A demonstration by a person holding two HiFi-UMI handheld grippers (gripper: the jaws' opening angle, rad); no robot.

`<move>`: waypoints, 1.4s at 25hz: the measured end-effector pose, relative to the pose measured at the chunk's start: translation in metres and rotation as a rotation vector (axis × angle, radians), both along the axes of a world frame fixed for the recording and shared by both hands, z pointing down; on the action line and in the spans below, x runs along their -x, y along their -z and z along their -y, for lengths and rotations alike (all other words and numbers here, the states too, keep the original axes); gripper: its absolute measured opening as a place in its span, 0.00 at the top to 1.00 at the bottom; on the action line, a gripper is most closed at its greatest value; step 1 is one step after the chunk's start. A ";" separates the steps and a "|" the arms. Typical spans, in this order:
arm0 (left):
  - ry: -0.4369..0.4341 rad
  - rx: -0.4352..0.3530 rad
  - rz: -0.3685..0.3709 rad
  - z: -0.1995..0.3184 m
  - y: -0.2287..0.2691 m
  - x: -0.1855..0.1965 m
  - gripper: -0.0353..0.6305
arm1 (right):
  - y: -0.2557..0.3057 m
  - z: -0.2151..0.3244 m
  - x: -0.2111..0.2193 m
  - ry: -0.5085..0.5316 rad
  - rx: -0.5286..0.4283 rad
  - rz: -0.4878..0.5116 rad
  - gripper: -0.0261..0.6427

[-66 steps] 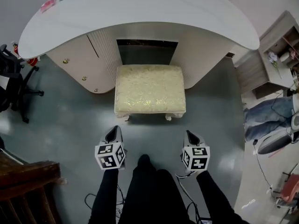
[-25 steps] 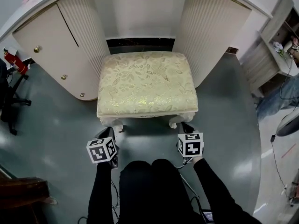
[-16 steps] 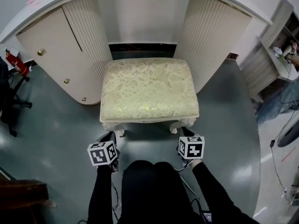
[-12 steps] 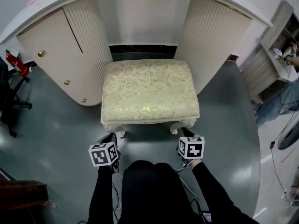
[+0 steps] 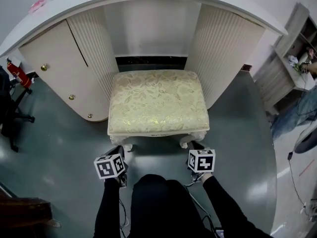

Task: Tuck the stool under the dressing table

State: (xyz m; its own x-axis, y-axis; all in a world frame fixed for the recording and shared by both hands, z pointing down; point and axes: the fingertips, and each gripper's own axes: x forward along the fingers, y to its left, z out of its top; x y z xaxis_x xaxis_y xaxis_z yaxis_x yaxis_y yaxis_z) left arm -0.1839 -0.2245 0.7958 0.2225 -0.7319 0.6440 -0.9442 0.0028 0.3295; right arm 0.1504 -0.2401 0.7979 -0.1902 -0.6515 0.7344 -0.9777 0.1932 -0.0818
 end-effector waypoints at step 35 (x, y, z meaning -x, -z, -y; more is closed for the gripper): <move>0.008 -0.033 -0.023 0.016 -0.008 0.003 0.94 | -0.006 0.007 0.005 -0.036 -0.050 0.040 0.95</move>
